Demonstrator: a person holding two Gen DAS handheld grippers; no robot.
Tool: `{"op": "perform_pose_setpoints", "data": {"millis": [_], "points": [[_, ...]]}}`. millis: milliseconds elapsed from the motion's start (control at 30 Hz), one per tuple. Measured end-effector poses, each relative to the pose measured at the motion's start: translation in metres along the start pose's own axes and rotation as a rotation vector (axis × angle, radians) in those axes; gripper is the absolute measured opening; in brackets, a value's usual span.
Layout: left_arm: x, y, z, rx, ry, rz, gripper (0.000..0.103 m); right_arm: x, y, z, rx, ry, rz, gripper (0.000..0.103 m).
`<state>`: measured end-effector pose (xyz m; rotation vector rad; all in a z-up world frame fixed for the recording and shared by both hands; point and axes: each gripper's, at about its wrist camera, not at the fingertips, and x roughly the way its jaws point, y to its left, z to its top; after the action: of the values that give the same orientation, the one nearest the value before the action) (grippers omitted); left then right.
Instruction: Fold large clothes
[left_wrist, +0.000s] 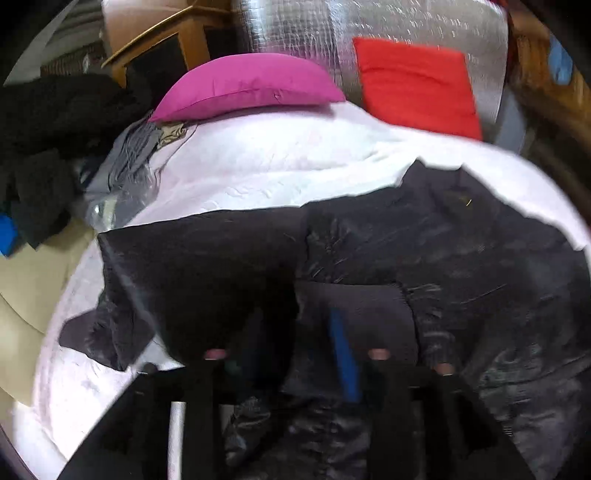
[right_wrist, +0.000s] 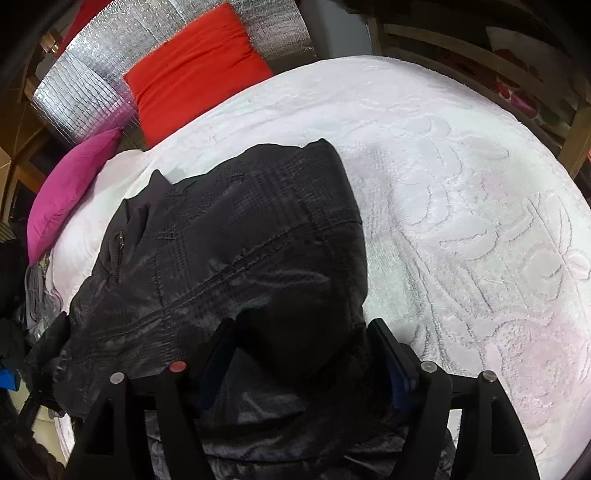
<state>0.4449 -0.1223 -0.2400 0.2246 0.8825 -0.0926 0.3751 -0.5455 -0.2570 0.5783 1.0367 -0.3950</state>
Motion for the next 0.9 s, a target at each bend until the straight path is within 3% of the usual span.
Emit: {"op": "perform_pose_setpoints", "data": {"millis": [133, 267, 433, 467, 533, 667, 900], "points": [[0.011, -0.022, -0.006, 0.114, 0.005, 0.072, 0.048, 0.003, 0.004, -0.001, -0.014, -0.009, -0.022, 0.076], [0.018, -0.021, -0.01, 0.118, 0.063, 0.099, 0.048, -0.002, 0.005, 0.003, -0.004, -0.021, -0.033, 0.076], [-0.02, -0.023, -0.01, 0.144, -0.049, 0.144, 0.049, -0.058, 0.011, 0.01, -0.016, -0.247, -0.067, 0.076], [-0.03, -0.024, -0.011, 0.149, -0.074, 0.143, 0.05, -0.071, 0.015, 0.008, -0.026, -0.302, -0.047, 0.076], [-0.044, -0.027, -0.012, 0.147, -0.106, 0.136, 0.055, -0.084, 0.028, 0.002, -0.069, -0.33, 0.028, 0.076], [-0.071, -0.031, -0.016, 0.142, -0.174, 0.123, 0.055, -0.071, 0.068, -0.019, -0.209, -0.244, 0.122, 0.074], [-0.088, -0.04, -0.02, 0.139, -0.237, 0.099, 0.058, -0.018, 0.121, -0.055, -0.361, -0.093, 0.055, 0.066]]}}
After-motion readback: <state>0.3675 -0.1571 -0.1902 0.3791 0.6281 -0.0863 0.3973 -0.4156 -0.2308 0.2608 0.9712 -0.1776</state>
